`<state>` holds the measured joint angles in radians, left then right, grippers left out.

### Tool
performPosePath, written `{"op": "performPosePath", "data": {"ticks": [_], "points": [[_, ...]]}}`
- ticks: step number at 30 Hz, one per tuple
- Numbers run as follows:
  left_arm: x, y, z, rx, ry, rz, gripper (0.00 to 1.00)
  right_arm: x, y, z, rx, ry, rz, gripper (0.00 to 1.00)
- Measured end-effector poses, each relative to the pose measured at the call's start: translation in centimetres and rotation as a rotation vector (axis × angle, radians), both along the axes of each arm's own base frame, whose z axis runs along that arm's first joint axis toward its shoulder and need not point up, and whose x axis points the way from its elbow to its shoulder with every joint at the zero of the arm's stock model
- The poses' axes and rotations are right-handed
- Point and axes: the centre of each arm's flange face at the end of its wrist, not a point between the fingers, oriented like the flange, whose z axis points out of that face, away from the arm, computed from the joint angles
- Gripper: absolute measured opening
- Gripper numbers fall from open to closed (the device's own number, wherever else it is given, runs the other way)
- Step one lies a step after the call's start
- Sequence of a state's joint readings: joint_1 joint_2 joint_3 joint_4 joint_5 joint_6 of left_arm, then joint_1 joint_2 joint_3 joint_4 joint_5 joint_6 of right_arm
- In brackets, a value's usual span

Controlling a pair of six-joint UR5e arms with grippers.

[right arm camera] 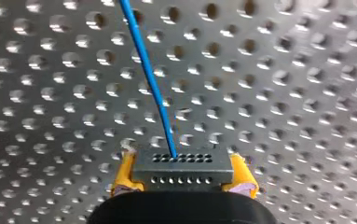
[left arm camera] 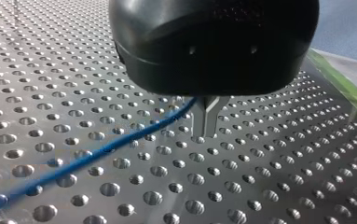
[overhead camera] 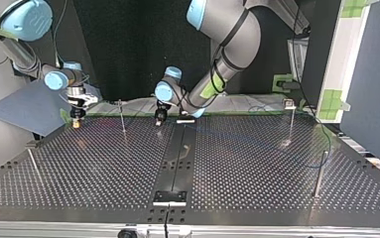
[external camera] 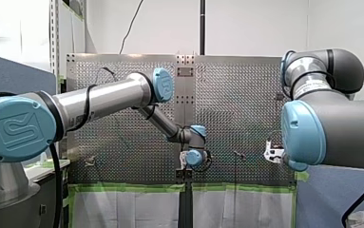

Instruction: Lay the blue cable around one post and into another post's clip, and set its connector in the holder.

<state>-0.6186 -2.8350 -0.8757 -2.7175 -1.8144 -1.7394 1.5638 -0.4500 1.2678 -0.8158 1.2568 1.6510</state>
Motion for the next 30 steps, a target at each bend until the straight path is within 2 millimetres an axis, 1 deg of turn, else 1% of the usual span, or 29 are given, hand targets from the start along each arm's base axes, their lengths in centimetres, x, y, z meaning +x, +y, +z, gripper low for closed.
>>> {"op": "performPosePath", "data": {"ticks": [2, 6, 10, 11, 12, 14, 15, 17, 18, 19, 20, 21, 23, 24, 25, 27, 28, 30], "points": [[0.1, 0.1, 0.0, 0.000, 0.000, 0.001, 0.02, 0.1, -0.2, -0.1, 0.003, 0.012, -0.001, 0.00], [0.2, 0.2, 0.0, -0.002, -0.001, 0.002, 0.02, -0.2, -1.1, 0.3, 0.004, 0.028, -0.006, 0.00], [0.2, 0.2, 0.0, -0.003, -0.002, 0.001, 0.02, -0.4, -1.3, 0.5, 0.022, 0.030, -0.010, 0.00], [0.2, 0.2, 0.0, -0.002, -0.003, 0.001, 0.10, -0.4, -1.3, 0.5, 0.029, 0.031, -0.010, 0.00], [0.2, 0.2, 0.0, 0.000, -0.003, -0.001, 0.10, -0.4, -1.3, 0.5, 0.037, 0.032, -0.011, 0.00], [0.0, 0.0, 0.0, 0.011, -0.006, -0.005, 0.23, -0.5, -1.2, 0.4, 0.046, 0.034, -0.015, 0.00], [-0.2, -0.1, 0.0, 0.017, -0.008, -0.007, 0.23, -0.6, -1.2, 0.4, 0.050, 0.037, -0.021, 0.00], [-0.6, -0.3, -0.1, 0.035, -0.009, -0.014, 0.47, -0.9, -1.2, 0.3, 0.058, 0.046, -0.032, 0.00], [-0.8, -0.5, -0.2, 0.044, -0.009, -0.017, 0.47, -1.0, -1.1, 0.2, 0.064, 0.053, -0.036, 0.00], [-1.1, -0.6, -0.3, 0.056, -0.008, -0.022, 0.55, -1.0, -1.0, 0.2, 0.069, 0.060, -0.037, 0.00], [-1.3, -0.7, -0.4, 0.065, -0.008, -0.026, 0.66, -1.0, -0.9, 0.1, 0.074, 0.066, -0.035, 0.00], [-1.6, -0.8, -0.5, 0.075, -0.007, -0.031, 0.66, -0.9, -0.8, 0.1, 0.081, 0.076, -0.028, 0.00], [-2.1, -1.0, -0.8, 0.099, -0.005, -0.041, 0.77, -0.6, -0.6, -0.1, 0.091, 0.091, -0.012, 0.00], [-2.4, -1.1, -0.9, 0.109, -0.004, -0.046, 0.77, -0.4, -0.4, -0.1, 0.095, 0.099, 0.001, 0.00], [-2.8, -1.2, -1.0, 0.123, -0.004, -0.054, 0.82, -0.2, -0.3, -0.1, 0.098, 0.105, 0.011, 0.00], [-3.4, -1.5, -0.9, 0.139, -0.008, -0.069, 0.82, 0.3, 0.0, -0.2, 0.102, 0.115, 0.034, 0.00], [-3.8, -1.7, -0.6, 0.146, -0.015, -0.082, 0.85, 0.5, 0.1, -0.2, 0.102, 0.118, 0.044, 0.00], [-4.3, -2.1, -0.1, 0.150, -0.026, -0.101, 0.85, 1.1, 0.2, -0.2, 0.103, 0.124, 0.063, 0.00]]}}
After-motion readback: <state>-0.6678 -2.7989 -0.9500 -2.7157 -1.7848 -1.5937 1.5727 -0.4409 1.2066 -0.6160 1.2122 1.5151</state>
